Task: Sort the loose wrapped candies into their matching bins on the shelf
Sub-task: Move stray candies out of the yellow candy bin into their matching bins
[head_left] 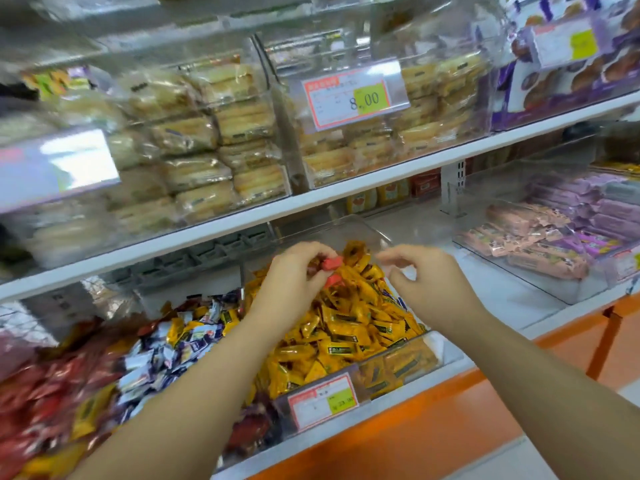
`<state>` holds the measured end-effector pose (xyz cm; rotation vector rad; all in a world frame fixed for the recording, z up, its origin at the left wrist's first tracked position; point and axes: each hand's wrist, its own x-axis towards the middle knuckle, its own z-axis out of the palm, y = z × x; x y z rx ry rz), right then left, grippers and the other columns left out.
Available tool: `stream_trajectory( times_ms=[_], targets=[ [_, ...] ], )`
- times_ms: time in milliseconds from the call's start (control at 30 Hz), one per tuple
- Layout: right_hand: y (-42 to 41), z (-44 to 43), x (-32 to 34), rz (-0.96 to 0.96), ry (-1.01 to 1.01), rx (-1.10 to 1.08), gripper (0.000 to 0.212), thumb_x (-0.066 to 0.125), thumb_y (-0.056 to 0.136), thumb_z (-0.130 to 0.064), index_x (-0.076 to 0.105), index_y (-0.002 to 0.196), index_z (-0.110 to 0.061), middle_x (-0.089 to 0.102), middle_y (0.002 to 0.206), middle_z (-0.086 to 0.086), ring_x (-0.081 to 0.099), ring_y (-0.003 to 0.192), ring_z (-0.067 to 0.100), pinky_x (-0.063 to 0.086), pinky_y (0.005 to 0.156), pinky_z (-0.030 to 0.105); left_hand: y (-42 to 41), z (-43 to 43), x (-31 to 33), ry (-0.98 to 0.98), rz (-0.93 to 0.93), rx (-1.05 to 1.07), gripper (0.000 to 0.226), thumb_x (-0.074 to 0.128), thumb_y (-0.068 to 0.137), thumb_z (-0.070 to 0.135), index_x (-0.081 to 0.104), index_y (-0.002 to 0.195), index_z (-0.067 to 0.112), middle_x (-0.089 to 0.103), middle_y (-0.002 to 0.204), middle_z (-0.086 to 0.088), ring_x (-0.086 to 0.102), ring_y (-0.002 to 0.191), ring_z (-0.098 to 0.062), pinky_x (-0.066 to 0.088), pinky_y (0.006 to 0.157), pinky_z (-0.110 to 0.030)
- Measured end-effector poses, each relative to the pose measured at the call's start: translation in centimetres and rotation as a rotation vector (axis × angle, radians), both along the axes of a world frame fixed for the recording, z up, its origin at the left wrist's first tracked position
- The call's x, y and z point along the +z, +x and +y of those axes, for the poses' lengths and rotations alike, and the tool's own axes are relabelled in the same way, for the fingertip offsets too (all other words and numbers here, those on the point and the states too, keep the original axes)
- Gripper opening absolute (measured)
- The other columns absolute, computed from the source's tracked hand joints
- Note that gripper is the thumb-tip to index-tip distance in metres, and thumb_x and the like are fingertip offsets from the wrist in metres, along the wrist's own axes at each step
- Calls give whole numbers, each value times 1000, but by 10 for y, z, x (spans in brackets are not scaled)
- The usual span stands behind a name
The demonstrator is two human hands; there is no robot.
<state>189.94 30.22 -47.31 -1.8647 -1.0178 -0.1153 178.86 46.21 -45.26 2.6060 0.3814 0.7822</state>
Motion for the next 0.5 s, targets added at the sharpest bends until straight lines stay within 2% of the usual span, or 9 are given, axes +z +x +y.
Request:
stream_trajectory(
  times_ms=[33,133,233,333,367,433,500],
  targets=[
    [-9,8,1,-5,-6,35,22,58,90,-12,70,105,-21,67,94,-11,57,87,1,42,76,5,-16,3,2,-2,-26,13,24,68,84,8,63,95,29,60,98,13,56,87,1,39,78,0],
    [-39,35,3,17,-110,189,20,59,90,-17,69,106,-23,66,91,-13,61,89,4,51,84,23,-68,15,6,-16,-93,79,30,65,85,4,60,91,33,58,95,16,56,84,2,43,78,-5],
    [-71,63,0,28,-252,331,29,58,92,-23,64,120,-19,67,108,-5,60,95,6,47,87,19,-122,32,6,-24,-147,194,34,64,86,3,57,90,36,55,93,22,54,86,7,43,74,-6],
    [-98,92,-4,7,-335,256,39,56,92,-33,59,126,-13,65,116,3,60,104,15,46,88,25,-174,55,3,-21,-196,323,31,63,87,2,57,93,31,54,90,17,52,82,8,41,70,-6],
    [-107,101,-6,-4,-338,223,33,55,93,-35,63,118,-16,66,114,4,61,105,19,47,85,27,-189,62,2,-24,-212,370,29,63,86,1,58,93,29,55,89,14,52,79,6,39,69,-6],
    [-124,116,-10,-120,-354,159,19,51,94,-33,67,95,-24,68,103,7,61,101,26,41,70,27,-216,76,1,-39,-223,475,24,62,88,2,62,95,24,56,92,8,51,77,6,38,69,-6],
    [-136,125,-10,-255,-367,65,23,48,95,-30,67,100,-16,68,99,9,61,97,28,31,62,26,-240,92,-2,-42,-256,590,22,62,88,2,65,98,21,58,94,3,52,75,3,42,71,-13]
  ],
)
